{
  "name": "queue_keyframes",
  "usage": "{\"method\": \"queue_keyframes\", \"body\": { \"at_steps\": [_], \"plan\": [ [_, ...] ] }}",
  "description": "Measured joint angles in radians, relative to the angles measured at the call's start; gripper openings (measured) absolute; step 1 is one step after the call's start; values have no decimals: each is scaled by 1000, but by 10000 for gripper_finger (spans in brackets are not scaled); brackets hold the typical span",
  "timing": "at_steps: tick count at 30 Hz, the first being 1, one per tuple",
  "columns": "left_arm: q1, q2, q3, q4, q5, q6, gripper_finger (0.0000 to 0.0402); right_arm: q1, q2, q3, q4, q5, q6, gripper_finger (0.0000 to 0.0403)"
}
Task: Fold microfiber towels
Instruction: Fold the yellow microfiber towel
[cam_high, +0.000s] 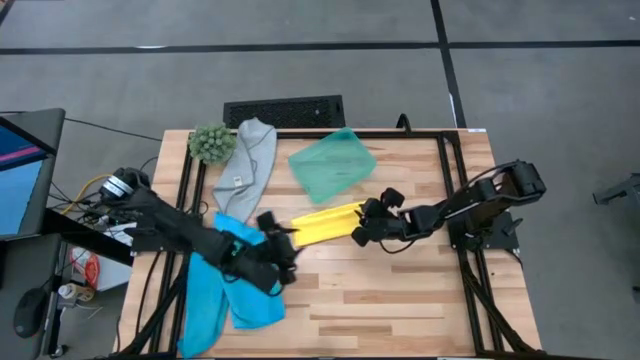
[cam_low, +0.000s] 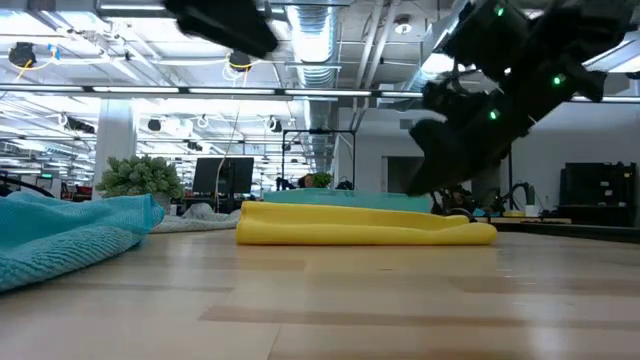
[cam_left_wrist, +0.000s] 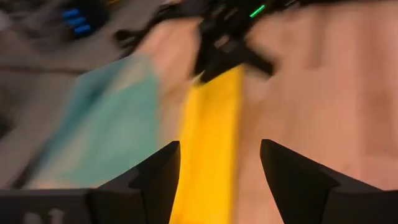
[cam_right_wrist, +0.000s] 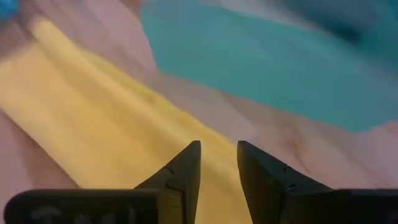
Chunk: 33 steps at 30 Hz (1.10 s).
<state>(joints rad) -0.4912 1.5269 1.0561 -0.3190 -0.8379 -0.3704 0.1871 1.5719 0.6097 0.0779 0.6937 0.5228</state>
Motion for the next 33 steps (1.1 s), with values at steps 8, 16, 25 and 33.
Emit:
{"method": "queue_keyframes", "body": {
  "at_steps": [8, 16, 25, 33],
  "plan": [
    [209, 0, -292, 564, 262, 166, 187, -13, 120, 0, 43, 17, 41, 127],
    [316, 33, -398, 726, 462, 132, 157, -68, 199, 0, 119, 8, 47, 127],
    [340, 162, -377, 793, 484, 199, 140, -52, 104, -1, 105, -9, 31, 127],
    [344, 287, -378, 786, 371, 134, 130, -10, 34, 1, 101, -5, 17, 127]
  ]
}}
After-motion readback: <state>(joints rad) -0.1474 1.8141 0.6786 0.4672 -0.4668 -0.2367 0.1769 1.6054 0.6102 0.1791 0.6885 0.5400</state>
